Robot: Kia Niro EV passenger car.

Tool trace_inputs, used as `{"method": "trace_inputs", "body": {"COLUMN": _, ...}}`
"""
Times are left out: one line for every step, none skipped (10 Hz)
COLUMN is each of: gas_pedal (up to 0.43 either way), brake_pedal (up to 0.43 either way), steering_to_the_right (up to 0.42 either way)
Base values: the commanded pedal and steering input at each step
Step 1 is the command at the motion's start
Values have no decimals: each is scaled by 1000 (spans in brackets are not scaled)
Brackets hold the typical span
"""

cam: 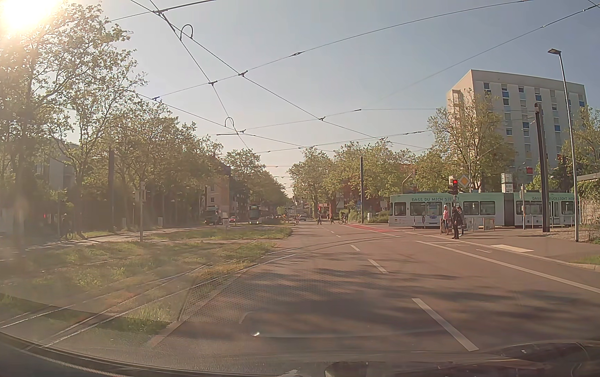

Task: Follow the waypoints while adhering to traffic rules and regulations

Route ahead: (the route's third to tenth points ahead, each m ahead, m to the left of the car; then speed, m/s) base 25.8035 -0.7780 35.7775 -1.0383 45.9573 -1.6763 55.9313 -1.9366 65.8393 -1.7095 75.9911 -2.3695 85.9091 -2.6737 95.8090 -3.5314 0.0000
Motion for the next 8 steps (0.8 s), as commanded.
{"method": "trace_inputs", "body": {"gas_pedal": 0, "brake_pedal": 262, "steering_to_the_right": -12}}
{"method": "trace_inputs", "body": {"gas_pedal": 0, "brake_pedal": 262, "steering_to_the_right": -12}}
{"method": "trace_inputs", "body": {"gas_pedal": 0, "brake_pedal": 262, "steering_to_the_right": -12}}
{"method": "trace_inputs", "body": {"gas_pedal": 0, "brake_pedal": 262, "steering_to_the_right": -12}}
{"method": "trace_inputs", "body": {"gas_pedal": 0, "brake_pedal": 262, "steering_to_the_right": -12}}
{"method": "trace_inputs", "body": {"gas_pedal": 0, "brake_pedal": 262, "steering_to_the_right": -12}}
{"method": "trace_inputs", "body": {"gas_pedal": 0, "brake_pedal": 262, "steering_to_the_right": -12}}
{"method": "trace_inputs", "body": {"gas_pedal": 0, "brake_pedal": 262, "steering_to_the_right": -12}}
